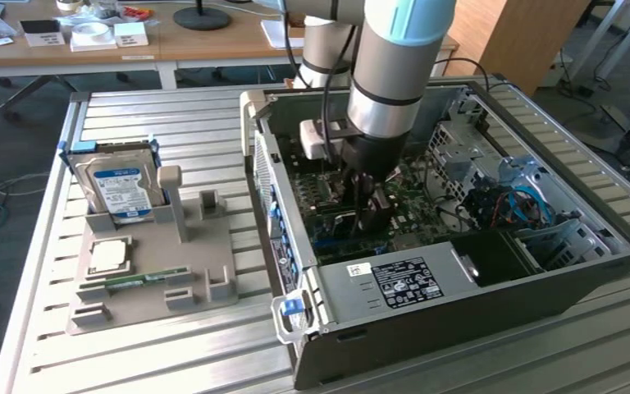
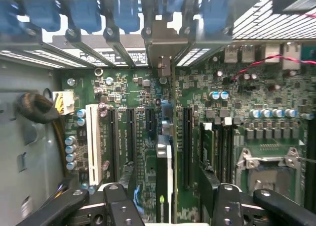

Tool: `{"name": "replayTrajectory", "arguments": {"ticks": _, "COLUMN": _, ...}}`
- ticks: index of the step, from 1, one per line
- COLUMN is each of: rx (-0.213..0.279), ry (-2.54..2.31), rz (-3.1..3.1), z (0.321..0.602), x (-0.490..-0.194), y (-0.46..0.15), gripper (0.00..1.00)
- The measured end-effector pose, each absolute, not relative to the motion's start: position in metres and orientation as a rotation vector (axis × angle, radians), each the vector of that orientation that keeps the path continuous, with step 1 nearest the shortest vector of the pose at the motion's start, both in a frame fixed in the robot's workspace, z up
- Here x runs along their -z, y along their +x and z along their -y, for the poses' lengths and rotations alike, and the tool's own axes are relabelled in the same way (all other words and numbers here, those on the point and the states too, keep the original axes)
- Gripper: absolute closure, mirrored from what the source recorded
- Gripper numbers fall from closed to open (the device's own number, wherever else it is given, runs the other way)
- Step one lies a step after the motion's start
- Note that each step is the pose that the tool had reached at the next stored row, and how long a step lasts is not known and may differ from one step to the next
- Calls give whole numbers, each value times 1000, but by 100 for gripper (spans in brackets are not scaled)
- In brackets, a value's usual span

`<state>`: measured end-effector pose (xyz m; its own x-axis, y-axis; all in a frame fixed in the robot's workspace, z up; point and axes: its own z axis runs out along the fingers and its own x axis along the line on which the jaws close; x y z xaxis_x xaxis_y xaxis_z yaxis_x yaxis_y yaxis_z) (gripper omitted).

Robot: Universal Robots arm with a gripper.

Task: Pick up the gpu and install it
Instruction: 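Insert the gpu into the slot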

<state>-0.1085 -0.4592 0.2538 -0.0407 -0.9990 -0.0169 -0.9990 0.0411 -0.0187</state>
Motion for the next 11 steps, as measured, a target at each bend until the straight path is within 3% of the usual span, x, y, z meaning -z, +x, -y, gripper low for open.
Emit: {"name": "replayTrajectory", "arguments": {"ticks": 11, "rx": 3, "ry": -2158, "rz": -2248, "z": 459, "x": -297, "y": -109, "gripper": 37}}
